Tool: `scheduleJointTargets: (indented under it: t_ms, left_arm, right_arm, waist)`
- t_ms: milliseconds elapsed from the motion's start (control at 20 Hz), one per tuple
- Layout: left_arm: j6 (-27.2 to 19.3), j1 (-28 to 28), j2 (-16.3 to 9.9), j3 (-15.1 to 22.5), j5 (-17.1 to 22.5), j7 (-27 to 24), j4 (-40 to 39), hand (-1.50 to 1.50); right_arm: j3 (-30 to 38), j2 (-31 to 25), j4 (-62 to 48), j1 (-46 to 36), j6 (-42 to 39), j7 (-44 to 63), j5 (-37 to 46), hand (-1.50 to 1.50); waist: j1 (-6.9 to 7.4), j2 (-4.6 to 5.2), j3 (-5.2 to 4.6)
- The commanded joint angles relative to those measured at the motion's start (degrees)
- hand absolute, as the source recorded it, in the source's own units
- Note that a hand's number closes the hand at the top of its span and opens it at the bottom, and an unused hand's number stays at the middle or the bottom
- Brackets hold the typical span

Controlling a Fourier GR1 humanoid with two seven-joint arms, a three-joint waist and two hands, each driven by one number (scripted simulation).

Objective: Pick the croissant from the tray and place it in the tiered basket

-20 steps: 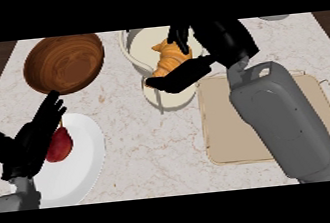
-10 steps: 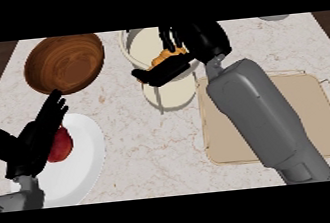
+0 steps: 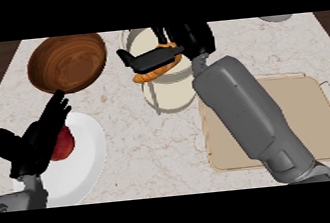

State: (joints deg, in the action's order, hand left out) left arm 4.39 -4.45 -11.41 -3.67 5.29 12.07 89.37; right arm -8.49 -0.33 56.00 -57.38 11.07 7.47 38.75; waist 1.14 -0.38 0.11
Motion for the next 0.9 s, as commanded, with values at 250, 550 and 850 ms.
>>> scheduleJointTargets:
  t_ms: [250,550,850]
  left_arm:
    - [0.75,1.68,0.19,0.55,-0.16,2.40,4.14,0.00]
    - [0.85,-1.63,0.98,-0.71,-1.01,-2.13,-3.72,0.00]
    - [2.37,0.90,0.56,-0.59,0.63,-0.03,0.53,0.00]
  right_arm:
    - [-2.18,0.31,-15.88,-7.73,8.77,-3.25,-3.94,-1.50]
    - [-2.57,0.31,-13.67,-6.95,11.57,-3.62,-15.41,-1.50]
    - [5.07,0.33,-14.52,-7.45,12.30,-8.77,-26.65,-1.50]
  waist:
    - [0.50,0.65,-0.11]
    - [0.10,0.73,-0.14]
    - [0.75,0.79,-0.10]
